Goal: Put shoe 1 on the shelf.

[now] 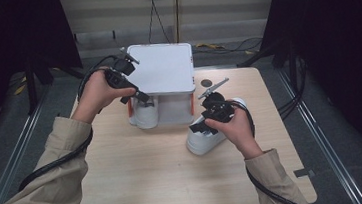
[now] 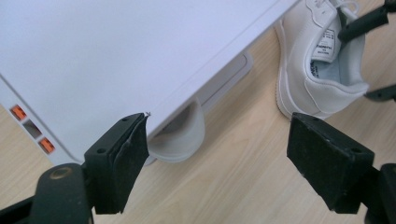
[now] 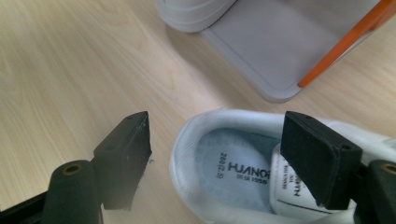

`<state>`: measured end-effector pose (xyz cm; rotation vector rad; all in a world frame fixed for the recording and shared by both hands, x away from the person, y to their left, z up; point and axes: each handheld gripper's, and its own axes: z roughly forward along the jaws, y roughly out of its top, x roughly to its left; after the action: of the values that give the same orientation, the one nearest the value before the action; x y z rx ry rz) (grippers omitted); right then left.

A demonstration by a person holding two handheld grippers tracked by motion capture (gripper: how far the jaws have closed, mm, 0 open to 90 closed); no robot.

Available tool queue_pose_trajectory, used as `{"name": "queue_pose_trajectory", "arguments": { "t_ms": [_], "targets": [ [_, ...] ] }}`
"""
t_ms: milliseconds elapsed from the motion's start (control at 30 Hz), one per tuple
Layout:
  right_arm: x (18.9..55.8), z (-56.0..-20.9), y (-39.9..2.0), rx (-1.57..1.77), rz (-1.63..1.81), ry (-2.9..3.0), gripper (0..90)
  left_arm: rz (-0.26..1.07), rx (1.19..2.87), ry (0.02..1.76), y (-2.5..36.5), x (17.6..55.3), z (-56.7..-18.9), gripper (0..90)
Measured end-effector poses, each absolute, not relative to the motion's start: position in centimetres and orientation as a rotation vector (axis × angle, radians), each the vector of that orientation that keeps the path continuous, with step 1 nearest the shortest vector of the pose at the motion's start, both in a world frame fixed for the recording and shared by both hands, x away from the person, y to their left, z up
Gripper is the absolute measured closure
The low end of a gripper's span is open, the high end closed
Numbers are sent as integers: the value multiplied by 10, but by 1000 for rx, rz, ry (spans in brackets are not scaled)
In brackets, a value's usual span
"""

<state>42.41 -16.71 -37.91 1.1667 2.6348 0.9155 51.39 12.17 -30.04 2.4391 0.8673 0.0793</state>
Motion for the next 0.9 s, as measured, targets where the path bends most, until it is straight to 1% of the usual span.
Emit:
{"name": "queue_pose_trajectory", "arguments": {
  "t_ms": [233,333,433,500,600,733,800,900],
  "targets": [
    [418,-391,-168,1159,896,2669,237,72,2435,894,116,530,-300,205],
    [417,-394,-168,1163,904,2676,241,99,2406,910,113,538,-298,219],
    [413,-398,-165,1129,878,2699,275,88,2379,950,111,546,-302,236],
    [412,-400,-163,1117,866,2711,283,112,2390,946,109,549,-305,269],
    [413,-402,-160,1104,881,2726,302,124,2370,966,109,554,-309,250],
    [414,-407,-150,1083,868,2738,362,150,2356,973,112,558,-311,220],
    [415,-411,-147,1077,848,2739,382,171,2346,978,112,560,-312,225],
    [417,-417,-147,1072,811,2748,481,164,2325,987,114,563,-317,205]
  ]
}}
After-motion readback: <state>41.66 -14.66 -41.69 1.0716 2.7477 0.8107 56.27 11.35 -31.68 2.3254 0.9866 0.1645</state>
